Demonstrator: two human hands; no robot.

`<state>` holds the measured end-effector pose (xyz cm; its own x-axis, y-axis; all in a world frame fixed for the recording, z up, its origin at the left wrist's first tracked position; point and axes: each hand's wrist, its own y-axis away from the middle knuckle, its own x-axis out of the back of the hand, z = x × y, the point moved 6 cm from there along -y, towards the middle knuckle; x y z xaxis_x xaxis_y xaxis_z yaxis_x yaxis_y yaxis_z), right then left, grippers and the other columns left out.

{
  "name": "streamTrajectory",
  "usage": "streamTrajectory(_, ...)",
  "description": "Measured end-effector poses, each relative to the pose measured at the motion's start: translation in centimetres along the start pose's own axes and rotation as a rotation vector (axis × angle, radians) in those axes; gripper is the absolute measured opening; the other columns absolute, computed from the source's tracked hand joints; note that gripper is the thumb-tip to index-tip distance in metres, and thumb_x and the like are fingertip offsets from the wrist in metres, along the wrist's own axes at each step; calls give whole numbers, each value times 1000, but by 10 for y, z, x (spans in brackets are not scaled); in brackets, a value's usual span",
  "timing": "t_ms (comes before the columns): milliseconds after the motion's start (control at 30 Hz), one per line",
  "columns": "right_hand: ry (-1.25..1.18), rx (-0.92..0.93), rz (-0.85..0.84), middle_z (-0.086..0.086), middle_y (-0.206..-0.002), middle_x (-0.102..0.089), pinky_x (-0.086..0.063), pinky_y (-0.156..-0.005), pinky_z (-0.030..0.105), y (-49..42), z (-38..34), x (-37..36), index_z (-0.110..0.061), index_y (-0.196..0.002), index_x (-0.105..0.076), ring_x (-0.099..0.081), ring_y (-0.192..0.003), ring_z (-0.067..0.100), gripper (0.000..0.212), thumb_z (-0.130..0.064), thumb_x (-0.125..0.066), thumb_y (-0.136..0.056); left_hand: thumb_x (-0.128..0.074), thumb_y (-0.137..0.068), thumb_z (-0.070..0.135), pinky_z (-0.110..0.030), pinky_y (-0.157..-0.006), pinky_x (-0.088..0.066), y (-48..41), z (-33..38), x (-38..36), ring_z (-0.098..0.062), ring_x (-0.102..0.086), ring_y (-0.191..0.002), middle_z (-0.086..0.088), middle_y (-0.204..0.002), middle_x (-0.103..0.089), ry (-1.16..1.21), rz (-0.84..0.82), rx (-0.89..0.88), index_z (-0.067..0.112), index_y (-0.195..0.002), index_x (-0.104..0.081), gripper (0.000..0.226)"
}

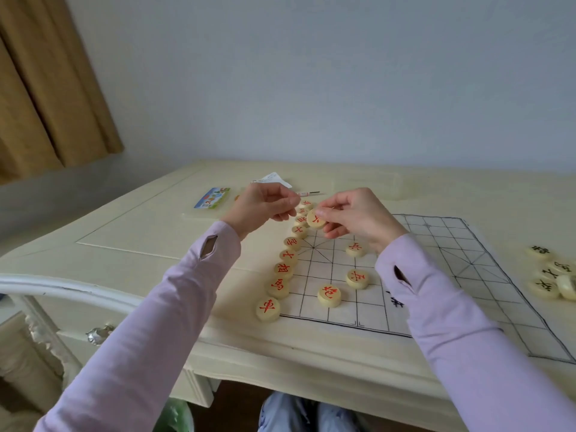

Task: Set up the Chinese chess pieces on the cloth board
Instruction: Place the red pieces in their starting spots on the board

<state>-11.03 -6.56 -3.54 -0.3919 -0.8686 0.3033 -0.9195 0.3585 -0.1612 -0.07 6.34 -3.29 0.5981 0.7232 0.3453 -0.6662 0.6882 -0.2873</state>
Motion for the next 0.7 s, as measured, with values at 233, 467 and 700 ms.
streamTrajectory(233,59,-94,-186,11,-72,-63,-56,-51,20,42,10,11,-6,-83,-66,-61,-48,7,4,-2,-65,-85,-60,-91,13,-17,-62,-50,10,-6,5,-2,-57,-55,-2,-75,-66,-52,79,79,10,-90,-66,7)
streamTrajectory(467,102,-224,-373,9,-72,-67,-57,-54,21,79,22,15,-1,-88,-67,-63,-51,8,5,0,-64,-84,-58,-92,13,-15,-60,-51,23,-4,3,-2,-57,-55,-2,-77,-66,-69,117,129,7,-99,-66,12)
streamTrajectory(700,169,-290,-485,12,-73,-67,-56,-51,19,99,27,7,2,-87,-66,-65,-51,9,4,2,-65,-83,-58,-92,11,-15,-58,-50,31,-3,1,-3,-58,-54,-3,-76,-66,-89,132,160,8,-96,-67,10)
